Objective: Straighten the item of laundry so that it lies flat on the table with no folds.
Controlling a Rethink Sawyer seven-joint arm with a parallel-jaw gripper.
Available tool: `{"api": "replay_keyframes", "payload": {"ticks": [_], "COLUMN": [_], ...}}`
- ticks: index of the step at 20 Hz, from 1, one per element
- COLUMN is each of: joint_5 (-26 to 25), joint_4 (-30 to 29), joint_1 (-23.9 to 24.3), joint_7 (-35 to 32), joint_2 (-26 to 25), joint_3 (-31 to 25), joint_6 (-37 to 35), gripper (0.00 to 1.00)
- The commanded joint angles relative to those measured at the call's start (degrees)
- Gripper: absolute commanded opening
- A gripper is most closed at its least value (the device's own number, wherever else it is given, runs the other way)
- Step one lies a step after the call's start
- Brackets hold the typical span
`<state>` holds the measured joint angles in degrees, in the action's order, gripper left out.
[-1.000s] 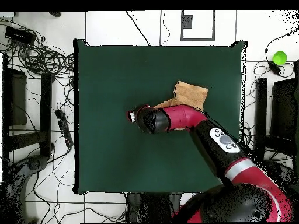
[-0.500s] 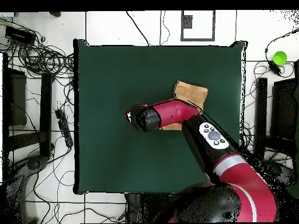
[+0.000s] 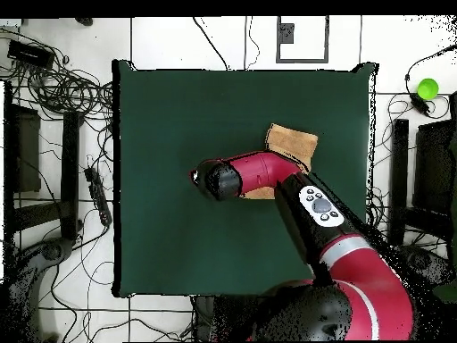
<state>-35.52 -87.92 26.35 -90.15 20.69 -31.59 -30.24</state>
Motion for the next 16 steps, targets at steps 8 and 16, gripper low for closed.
{"api": "replay_keyframes", "payload": {"ticks": [8,16], "joint_5": [-3.7,-3.8], "joint_4": [5.4,6.0], "joint_1": [-6.2,-9.3], "joint_7": [-0.5,0.1], "joint_2": [-0.2,1.3], "joint_3": [8.4,13.1], "joint_6": [-6.5,-8.9], "gripper": [1.00,1.00]}}
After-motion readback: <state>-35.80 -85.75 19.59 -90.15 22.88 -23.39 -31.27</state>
